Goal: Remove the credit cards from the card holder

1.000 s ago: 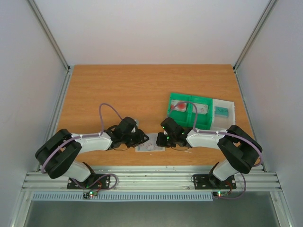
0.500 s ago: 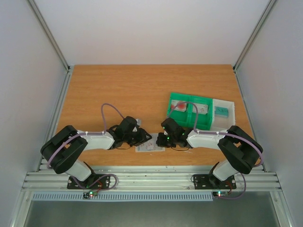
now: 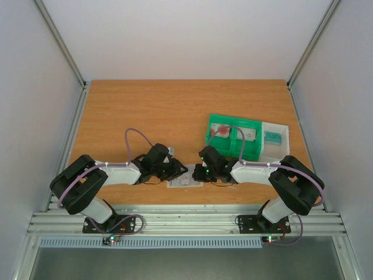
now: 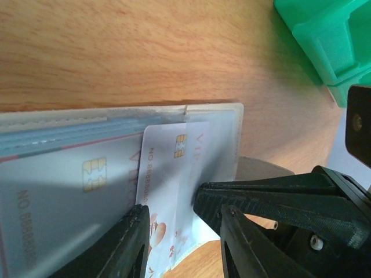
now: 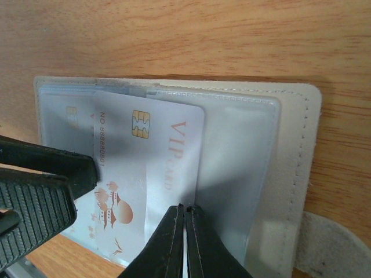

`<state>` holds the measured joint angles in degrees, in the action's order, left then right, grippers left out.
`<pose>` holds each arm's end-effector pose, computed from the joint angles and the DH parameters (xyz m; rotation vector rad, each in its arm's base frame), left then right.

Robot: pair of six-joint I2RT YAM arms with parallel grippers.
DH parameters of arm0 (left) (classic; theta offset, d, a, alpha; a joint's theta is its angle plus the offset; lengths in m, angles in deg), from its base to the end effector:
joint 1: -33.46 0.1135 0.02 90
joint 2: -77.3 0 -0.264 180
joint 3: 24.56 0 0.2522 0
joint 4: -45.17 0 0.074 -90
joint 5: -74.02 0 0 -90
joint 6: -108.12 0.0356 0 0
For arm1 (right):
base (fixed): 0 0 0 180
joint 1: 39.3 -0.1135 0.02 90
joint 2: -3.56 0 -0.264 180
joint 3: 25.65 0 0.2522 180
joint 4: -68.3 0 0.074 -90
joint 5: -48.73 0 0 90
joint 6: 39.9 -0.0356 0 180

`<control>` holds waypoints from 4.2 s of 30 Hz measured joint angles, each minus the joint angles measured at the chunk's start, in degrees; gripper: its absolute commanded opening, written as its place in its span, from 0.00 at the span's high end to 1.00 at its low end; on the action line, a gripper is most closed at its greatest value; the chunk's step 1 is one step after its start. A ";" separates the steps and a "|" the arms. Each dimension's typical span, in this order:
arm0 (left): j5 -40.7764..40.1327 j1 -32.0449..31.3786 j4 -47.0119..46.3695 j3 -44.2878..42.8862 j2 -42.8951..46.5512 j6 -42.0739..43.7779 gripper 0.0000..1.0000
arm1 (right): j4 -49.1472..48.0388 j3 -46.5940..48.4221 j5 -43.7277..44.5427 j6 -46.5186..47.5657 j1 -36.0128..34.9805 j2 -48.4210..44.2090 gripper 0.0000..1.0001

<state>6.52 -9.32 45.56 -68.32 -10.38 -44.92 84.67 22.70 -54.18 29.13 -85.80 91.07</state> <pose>0.1871 -0.1917 0.1277 -0.2515 2.6912 -1.2283 0.1771 0.1981 0.1284 -0.6824 2.5874 0.7123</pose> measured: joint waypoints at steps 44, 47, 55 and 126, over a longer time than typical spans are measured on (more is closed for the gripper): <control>-1.95 -0.07 5.62 -0.33 2.67 2.80 0.60 | -9.94 -0.90 -8.92 -6.71 2.91 2.86 0.69; -1.95 -0.07 5.16 -0.13 2.58 1.99 0.68 | -10.73 -1.22 -8.98 -7.06 2.91 2.93 0.70; -2.32 -0.07 5.40 0.92 2.58 1.27 1.00 | -12.00 -1.88 -8.96 -7.39 2.91 3.04 0.71; -4.44 -0.07 -1.20 6.80 35.19 3.69 0.53 | -11.21 -2.82 -31.52 -7.80 9.25 -26.01 0.99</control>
<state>2.08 -9.39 44.36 -61.52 24.81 -41.23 73.46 19.88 -85.70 21.33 -76.56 65.06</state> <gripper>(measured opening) 0.384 0.029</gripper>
